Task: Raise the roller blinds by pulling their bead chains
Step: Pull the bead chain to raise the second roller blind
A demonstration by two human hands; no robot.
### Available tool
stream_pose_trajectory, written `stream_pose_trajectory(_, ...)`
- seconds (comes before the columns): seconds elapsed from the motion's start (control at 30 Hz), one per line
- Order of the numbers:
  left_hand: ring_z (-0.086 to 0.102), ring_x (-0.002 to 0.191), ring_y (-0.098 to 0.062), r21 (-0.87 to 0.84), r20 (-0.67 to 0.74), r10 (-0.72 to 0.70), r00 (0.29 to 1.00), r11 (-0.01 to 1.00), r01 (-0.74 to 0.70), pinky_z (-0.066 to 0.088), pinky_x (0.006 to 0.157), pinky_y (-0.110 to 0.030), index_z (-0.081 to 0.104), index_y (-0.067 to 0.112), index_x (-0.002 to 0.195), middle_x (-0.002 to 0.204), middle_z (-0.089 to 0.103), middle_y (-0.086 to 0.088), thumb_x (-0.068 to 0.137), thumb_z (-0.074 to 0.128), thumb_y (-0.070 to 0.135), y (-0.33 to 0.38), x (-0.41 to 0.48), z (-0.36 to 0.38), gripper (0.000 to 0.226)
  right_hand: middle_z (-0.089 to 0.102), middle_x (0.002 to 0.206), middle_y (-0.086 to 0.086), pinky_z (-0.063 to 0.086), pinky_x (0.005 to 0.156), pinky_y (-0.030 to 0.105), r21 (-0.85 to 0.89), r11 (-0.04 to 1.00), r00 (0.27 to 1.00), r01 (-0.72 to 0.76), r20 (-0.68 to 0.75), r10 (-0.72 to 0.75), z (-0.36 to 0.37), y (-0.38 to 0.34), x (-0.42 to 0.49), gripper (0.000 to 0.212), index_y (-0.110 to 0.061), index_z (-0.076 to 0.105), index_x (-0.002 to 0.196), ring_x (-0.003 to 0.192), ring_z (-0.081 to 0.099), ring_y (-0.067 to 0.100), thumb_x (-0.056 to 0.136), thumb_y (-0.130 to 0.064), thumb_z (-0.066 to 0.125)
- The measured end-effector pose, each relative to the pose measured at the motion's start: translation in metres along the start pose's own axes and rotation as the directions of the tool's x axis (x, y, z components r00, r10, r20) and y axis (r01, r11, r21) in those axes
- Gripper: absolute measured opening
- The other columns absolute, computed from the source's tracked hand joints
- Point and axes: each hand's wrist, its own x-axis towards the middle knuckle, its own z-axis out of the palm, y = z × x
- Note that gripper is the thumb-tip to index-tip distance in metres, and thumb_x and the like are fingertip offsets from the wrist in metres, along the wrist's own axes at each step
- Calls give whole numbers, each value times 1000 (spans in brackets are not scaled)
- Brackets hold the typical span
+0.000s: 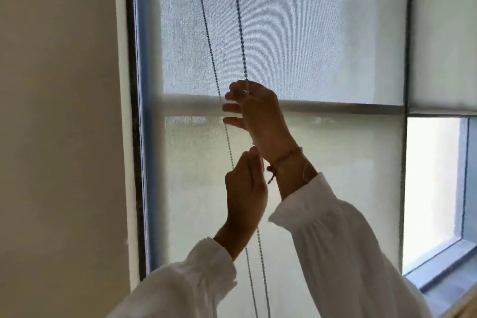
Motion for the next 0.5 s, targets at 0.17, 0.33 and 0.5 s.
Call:
stream_pose_trajectory(0.17,38,41,-4,-94,68,32,997,995,-26,29,40,-23,37,27,62,49,35,11,91,33,51,-12,-19,-5,37,34,43,-4,23,37,19,73,996,991,48,-131,-38,-2,-5,6,41,-9,58,64,34,29,8,92,-38,49)
stream_pose_trajectory(0.33,43,43,-7,62,217,69,974,994,-85,32,38,-25,41,22,64,46,42,2,91,23,57,-43,-59,-25,49,28,39,-10,20,45,30,-26,995,975,95,-200,-99,2,47,-26,52,-22,37,44,42,24,14,92,-43,45)
stream_pose_trajectory(0.5,46,48,-5,11,352,-325,877,939,344,37,54,-25,45,23,64,51,49,9,85,25,58,-79,-97,-55,46,28,35,-10,19,42,22,-172,982,968,78,-224,-116,-4,108,-83,47,-25,29,47,38,22,5,90,-37,46)
